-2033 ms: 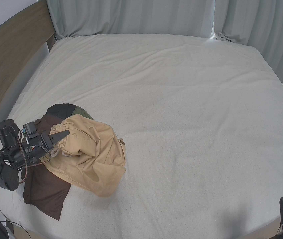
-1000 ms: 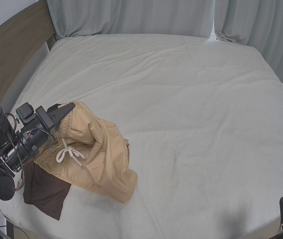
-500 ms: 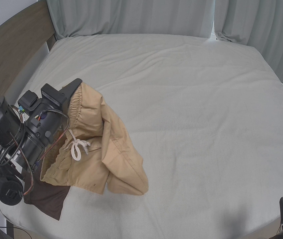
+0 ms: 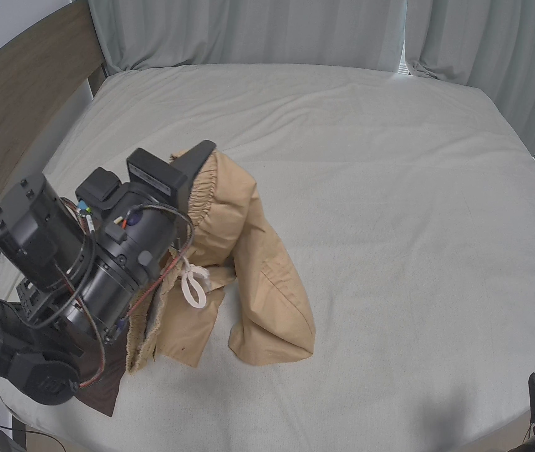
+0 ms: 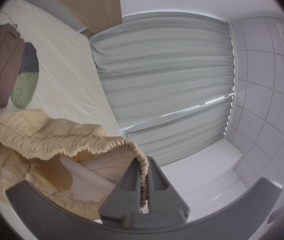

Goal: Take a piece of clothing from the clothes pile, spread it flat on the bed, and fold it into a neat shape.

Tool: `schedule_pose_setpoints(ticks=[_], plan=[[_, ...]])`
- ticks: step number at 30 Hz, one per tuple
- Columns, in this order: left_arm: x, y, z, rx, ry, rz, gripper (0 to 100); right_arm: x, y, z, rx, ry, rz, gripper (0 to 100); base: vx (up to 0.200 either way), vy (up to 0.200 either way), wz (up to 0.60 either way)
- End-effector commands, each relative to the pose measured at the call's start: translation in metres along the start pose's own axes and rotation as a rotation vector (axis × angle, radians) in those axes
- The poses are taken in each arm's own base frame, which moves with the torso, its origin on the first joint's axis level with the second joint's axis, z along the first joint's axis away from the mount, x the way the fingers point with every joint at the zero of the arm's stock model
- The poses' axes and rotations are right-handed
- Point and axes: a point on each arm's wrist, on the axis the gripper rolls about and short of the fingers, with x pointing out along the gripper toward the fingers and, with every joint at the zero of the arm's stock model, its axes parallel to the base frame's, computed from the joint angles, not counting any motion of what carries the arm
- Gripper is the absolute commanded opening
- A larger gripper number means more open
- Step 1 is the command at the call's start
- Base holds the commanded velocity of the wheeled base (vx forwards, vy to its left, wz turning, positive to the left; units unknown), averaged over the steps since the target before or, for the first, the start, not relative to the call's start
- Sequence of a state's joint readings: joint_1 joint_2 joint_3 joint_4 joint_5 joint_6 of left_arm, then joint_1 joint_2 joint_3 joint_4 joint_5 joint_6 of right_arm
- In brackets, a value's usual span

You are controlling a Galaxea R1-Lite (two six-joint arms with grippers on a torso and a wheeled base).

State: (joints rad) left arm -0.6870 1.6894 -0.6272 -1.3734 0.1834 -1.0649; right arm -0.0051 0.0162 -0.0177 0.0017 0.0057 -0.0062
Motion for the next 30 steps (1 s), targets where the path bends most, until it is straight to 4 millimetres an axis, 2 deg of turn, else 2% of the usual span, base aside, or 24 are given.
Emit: schedule_pose_setpoints(ticks=[1,7,12,18,20,25,27,30], plan=[[0.007,0.001,-0.026,-0.033,0.068,-0.002,0,0.000,0.000,-0.005,0.000,0.003,0.001,100,0.000,0.000,0.00],[0.017,-0.003,-0.048,-0.098,0.116,-0.020,0,0.000,0.000,-0.005,0.000,0.003,0.001,100,0.000,0.000,0.00],[0.023,0.005,-0.080,-0.116,0.196,-0.014,0,0.000,0.000,-0.005,-0.001,0.003,0.001,100,0.000,0.000,0.00],[0.041,-0.005,-0.110,-0.191,0.236,-0.057,0,0.000,0.000,-0.005,-0.001,0.003,0.001,100,0.000,0.000,0.00],[0.045,-0.007,-0.128,-0.199,0.276,-0.067,0,0.000,0.000,-0.005,-0.001,0.003,0.001,100,0.000,0.000,0.00],[0.054,-0.028,-0.158,-0.233,0.344,-0.108,0,0.000,0.000,-0.005,-0.001,0.001,0.001,100,0.000,0.000,0.00],[0.058,-0.035,-0.162,-0.247,0.355,-0.126,0,0.000,0.000,-0.005,-0.001,0.001,0.001,100,0.000,0.000,0.00],[0.062,-0.058,-0.168,-0.289,0.374,-0.164,0,0.000,0.000,-0.005,-0.001,0.001,0.001,100,0.000,0.000,0.00]])
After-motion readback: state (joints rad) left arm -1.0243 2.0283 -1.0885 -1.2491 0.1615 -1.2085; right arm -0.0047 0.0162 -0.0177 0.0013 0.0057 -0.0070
